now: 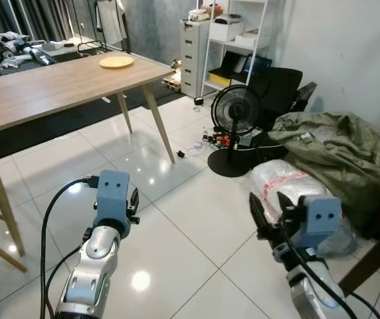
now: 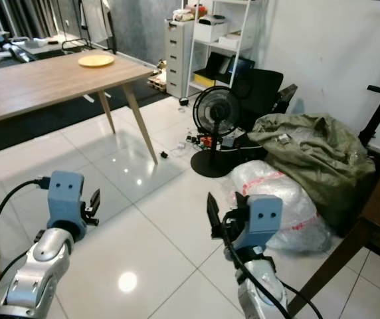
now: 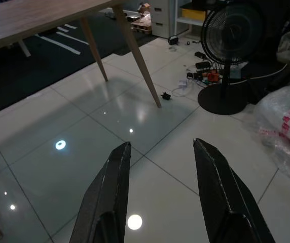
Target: Setting the table
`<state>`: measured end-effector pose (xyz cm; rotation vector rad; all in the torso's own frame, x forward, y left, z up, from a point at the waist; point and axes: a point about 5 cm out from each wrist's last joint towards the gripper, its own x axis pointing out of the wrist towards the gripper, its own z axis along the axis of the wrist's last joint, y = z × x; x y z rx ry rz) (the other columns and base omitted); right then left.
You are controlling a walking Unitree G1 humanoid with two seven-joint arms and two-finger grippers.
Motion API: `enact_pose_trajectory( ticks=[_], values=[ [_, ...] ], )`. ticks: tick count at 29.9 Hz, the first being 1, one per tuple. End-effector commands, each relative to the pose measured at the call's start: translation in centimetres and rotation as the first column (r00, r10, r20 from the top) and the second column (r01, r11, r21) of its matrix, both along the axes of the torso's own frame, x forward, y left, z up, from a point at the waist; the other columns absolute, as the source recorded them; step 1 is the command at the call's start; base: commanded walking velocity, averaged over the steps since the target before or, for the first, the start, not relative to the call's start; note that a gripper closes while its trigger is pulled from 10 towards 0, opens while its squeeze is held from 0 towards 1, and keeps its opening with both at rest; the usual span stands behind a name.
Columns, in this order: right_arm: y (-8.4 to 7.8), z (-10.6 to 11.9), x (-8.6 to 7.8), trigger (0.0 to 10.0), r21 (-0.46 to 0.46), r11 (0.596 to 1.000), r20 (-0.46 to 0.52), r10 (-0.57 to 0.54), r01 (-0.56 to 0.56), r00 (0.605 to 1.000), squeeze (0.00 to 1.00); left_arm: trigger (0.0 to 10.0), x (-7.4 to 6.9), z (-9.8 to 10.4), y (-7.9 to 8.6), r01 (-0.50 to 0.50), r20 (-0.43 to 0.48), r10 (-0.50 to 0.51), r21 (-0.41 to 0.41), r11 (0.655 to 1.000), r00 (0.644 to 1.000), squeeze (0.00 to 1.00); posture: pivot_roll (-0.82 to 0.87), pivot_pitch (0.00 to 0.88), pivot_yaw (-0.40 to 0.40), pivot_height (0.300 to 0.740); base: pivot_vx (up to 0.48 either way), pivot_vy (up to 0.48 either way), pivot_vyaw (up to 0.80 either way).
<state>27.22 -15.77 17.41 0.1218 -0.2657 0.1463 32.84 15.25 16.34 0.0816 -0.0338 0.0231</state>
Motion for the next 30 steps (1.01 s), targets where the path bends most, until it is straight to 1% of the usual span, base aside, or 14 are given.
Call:
enact_pose_trajectory(
  ticks=[1, 22, 23, 24, 25, 27, 28, 29, 30],
  values=[
    [-0.2, -0.4, -0.1, 10.0, -0.005, 1.000, -0.014, -0.005, 0.005, 1.000, 0.00, 10.0, 0.1, -0.5, -0.2, -0.003, -0.015, 0.003, 0.003, 1.000, 1.000, 0.00, -0.04, 0.000, 0.099, 0.740, 0.458, 0.000, 0.00],
    [0.2, -0.7, 0.1, 10.0, -0.032, 0.999, -0.023, 0.012, -0.012, 1.000, 0.00, 10.0, 0.2, -0.6, -0.3, -0.009, -0.009, 0.009, 0.001, 1.000, 1.000, 0.00, -0.03, 0.000, 0.095, 0.740, 0.458, 0.000, 0.00],
    [0.0, -0.9, 0.3, 10.0, -0.044, 0.999, -0.037, -0.021, 0.020, 0.999, 0.00, 10.0, 0.2, -0.7, -0.4, -0.006, -0.011, 0.006, -0.002, 1.000, 1.000, 0.00, -0.03, 0.000, 0.094, 0.740, 0.458, 0.000, 0.00],
    [0.0, -0.9, 0.3, 10.0, -0.044, 0.999, -0.037, -0.021, 0.020, 0.999, 0.00, 10.0, 0.2, -0.7, -0.4, -0.006, -0.011, 0.006, -0.002, 1.000, 1.000, 0.00, -0.03, 0.000, 0.094, 0.740, 0.458, 0.000, 0.00],
    [-0.4, -1.2, 0.6, 10.0, -0.055, 0.997, -0.054, -0.060, 0.057, 0.997, 0.00, 10.0, 0.1, -0.8, -0.6, 0.005, -0.013, -0.005, -0.005, 1.000, 1.000, 0.00, -0.02, 0.001, 0.091, 0.740, 0.458, 0.000, 0.00],
    [-1.5, -1.7, 1.2, 10.0, -0.096, 0.985, -0.085, -0.151, 0.143, 0.985, 0.00, 10.0, 0.1, -1.0, -1.5, 0.060, -0.018, -0.060, -0.009, 0.998, 0.998, 0.00, -0.01, 0.004, 0.088, 0.740, 0.458, 0.000, 0.00],
    [-2.3, -1.9, 1.4, 10.0, -0.110, 0.976, -0.092, -0.198, 0.188, 0.976, 0.00, 10.0, 0.0, -1.1, -2.2, 0.115, -0.017, -0.115, -0.006, 0.993, 0.993, 0.00, -0.01, 0.006, 0.086, 0.740, 0.458, 0.000, 0.00],
    [-2.3, -1.9, 1.4, 10.0, -0.110, 0.976, -0.092, -0.198, 0.188, 0.976, 0.00, 10.0, 0.0, -1.1, -2.2, 0.115, -0.017, -0.115, -0.006, 0.993, 0.993, 0.00, -0.01, 0.006, 0.086, 0.740, 0.458, 0.000, 0.00],
    [-3.1, -2.1, 1.7, 10.0, -0.146, 0.961, -0.098, -0.250, 0.234, 0.963, 0.00, 10.0, -0.1, -1.2, -3.0, 0.178, -0.017, -0.178, -0.004, 0.984, 0.984, 0.00, 0.00, 0.009, 0.084, 0.740, 0.458, 0.000, 0.00]
  ],
)
